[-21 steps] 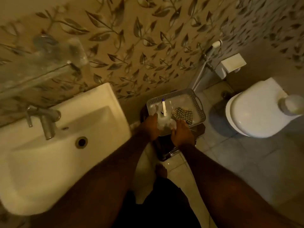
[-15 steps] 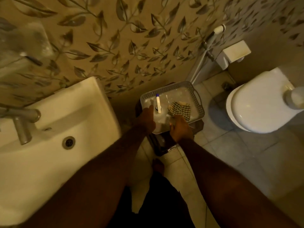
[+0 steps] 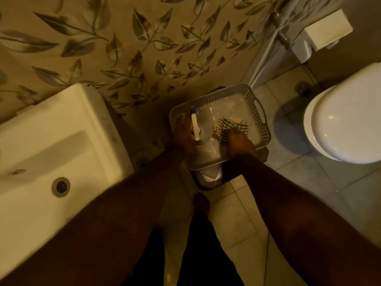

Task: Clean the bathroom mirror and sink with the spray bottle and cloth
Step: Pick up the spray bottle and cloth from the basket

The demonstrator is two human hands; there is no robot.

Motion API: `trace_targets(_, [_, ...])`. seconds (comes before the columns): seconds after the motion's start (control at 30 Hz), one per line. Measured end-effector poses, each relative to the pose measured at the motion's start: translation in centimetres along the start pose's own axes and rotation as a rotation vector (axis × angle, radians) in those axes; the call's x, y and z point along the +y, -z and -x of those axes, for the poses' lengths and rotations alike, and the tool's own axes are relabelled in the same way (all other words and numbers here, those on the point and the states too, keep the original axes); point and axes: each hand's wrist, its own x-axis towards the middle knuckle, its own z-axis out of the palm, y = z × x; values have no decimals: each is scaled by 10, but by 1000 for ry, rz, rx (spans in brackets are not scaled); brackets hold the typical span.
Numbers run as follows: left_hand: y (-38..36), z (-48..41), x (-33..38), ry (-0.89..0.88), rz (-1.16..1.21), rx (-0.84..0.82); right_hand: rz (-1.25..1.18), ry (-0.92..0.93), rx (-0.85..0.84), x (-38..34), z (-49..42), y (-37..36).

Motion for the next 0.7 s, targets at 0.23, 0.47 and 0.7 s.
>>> trace_targets(0.23, [-17, -24, -2, 16, 131, 13, 105, 33, 20, 3, -33, -20])
trace_targets(0.47, [-36, -35, -3, -14, 103, 222, -375, -140, 182, 16, -47, -17])
trace_targets(0.7, [9, 9, 52, -45, 149, 244, -1502, -265, 26, 24, -1, 19])
